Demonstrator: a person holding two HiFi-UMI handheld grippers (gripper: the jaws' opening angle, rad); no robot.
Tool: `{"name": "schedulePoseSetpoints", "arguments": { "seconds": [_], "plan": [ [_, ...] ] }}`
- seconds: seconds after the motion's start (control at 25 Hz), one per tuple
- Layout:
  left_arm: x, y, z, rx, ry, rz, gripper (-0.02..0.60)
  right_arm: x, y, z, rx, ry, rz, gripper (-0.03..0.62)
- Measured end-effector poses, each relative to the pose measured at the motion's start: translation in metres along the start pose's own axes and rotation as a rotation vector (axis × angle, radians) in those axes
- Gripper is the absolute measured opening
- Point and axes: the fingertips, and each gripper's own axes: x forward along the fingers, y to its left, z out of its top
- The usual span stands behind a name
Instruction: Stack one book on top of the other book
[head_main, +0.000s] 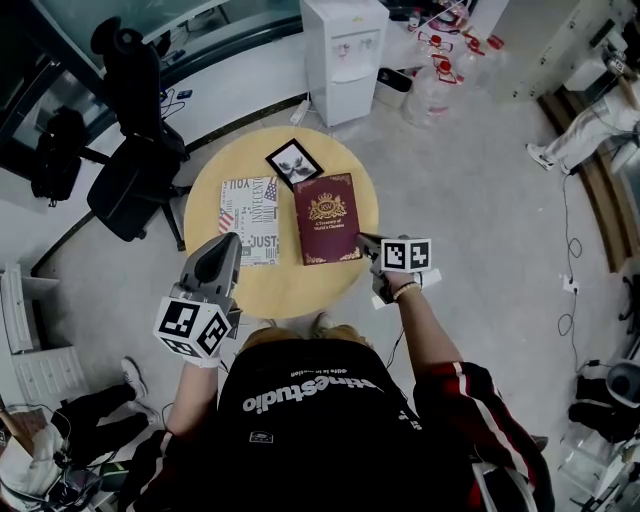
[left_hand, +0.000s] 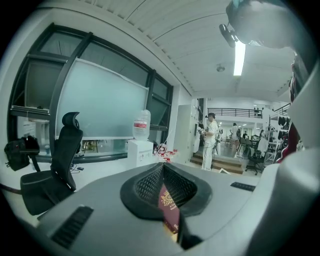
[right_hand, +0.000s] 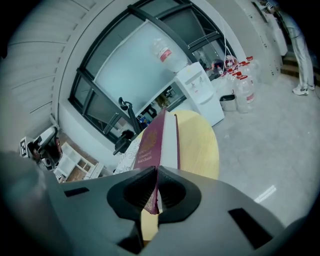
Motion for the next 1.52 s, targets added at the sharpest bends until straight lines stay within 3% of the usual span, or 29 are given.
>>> {"name": "schedulePoseSetpoints", "arguments": {
  "seconds": [0.56, 1.52],
  "plan": [
    [-0.022, 0.013, 0.011, -0.010, -0.009, 0.010, 0.017, -0.013, 0.025, 0.015, 0.071, -0.073, 0.026, 0.031],
    [-0.050, 0.067, 0.027, -0.065, -0.078, -0.017, 0.017, -0.018, 0.089, 0.042, 0.041, -0.140, -0.014, 0.029]
  ]
}}
